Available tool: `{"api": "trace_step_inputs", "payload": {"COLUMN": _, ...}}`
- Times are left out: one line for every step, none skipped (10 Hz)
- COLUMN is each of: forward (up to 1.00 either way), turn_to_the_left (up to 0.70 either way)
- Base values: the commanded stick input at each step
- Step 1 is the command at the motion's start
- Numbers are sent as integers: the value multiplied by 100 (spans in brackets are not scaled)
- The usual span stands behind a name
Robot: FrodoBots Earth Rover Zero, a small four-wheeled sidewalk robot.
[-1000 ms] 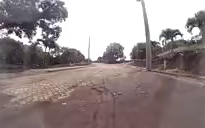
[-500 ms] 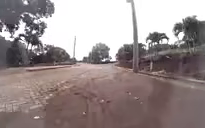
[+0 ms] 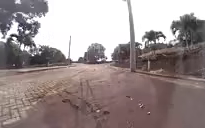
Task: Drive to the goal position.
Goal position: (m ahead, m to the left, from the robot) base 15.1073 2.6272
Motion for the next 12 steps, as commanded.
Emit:
{"api": "trace_step_inputs", "payload": {"forward": 70, "turn_to_the_left": 0}}
{"api": "trace_step_inputs", "payload": {"forward": 70, "turn_to_the_left": 0}}
{"api": "trace_step_inputs", "payload": {"forward": 70, "turn_to_the_left": 0}}
{"api": "trace_step_inputs", "payload": {"forward": 70, "turn_to_the_left": 0}}
{"api": "trace_step_inputs", "payload": {"forward": 70, "turn_to_the_left": 0}}
{"api": "trace_step_inputs", "payload": {"forward": 70, "turn_to_the_left": 0}}
{"api": "trace_step_inputs", "payload": {"forward": 70, "turn_to_the_left": 0}}
{"api": "trace_step_inputs", "payload": {"forward": 70, "turn_to_the_left": 0}}
{"api": "trace_step_inputs", "payload": {"forward": 70, "turn_to_the_left": 0}}
{"api": "trace_step_inputs", "payload": {"forward": 70, "turn_to_the_left": 0}}
{"api": "trace_step_inputs", "payload": {"forward": 70, "turn_to_the_left": 0}}
{"api": "trace_step_inputs", "payload": {"forward": 70, "turn_to_the_left": 0}}
